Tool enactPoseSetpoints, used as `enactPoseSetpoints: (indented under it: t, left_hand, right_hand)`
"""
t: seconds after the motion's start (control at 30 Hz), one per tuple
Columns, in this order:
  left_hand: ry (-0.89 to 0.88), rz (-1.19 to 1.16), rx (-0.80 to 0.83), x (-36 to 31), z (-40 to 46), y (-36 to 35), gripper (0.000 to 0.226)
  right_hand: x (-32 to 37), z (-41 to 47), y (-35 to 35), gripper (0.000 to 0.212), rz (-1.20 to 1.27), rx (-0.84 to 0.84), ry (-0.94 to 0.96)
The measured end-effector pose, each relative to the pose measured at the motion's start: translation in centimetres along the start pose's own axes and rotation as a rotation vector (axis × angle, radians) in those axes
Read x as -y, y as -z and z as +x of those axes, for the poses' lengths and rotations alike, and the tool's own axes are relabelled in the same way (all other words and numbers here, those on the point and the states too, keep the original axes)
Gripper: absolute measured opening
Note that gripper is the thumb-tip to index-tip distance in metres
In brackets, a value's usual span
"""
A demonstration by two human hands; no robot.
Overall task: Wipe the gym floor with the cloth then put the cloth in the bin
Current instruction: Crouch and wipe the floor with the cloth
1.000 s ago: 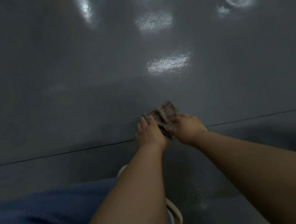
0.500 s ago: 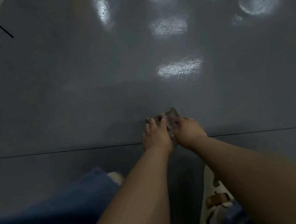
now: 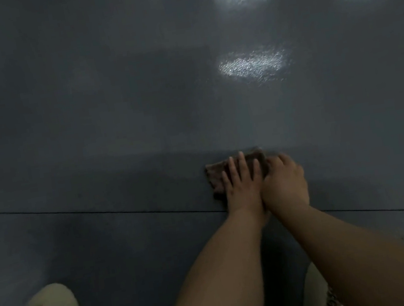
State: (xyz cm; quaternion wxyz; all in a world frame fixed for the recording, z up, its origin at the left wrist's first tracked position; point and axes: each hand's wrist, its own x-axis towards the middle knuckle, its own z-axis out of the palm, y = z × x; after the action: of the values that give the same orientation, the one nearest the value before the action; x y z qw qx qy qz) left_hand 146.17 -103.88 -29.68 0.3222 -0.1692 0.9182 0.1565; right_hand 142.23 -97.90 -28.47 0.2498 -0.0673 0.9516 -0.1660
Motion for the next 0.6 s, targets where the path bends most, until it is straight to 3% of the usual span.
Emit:
enactPoseSetpoints:
  t: [0.3,0.4,0.6]
  left_hand:
    - [-0.212,0.198,-0.127,6.2,4.1,0.6,0.072]
    - [-0.045,0.148,-0.231,10.9,6.5,3.2,0.072]
    - [0.523,-0.1,-0.362,19.2,4.7,3.5,0.071]
  right_hand:
    - [3.1,1.8,-3.5,0.047,-0.054,-0.086,0.134]
    - [3.6,2.1,-4.2,0.049,-0.114,-0.081,0.13]
    - [3.6,2.1,-4.6,0.051,-0.188,-0.011,0.086]
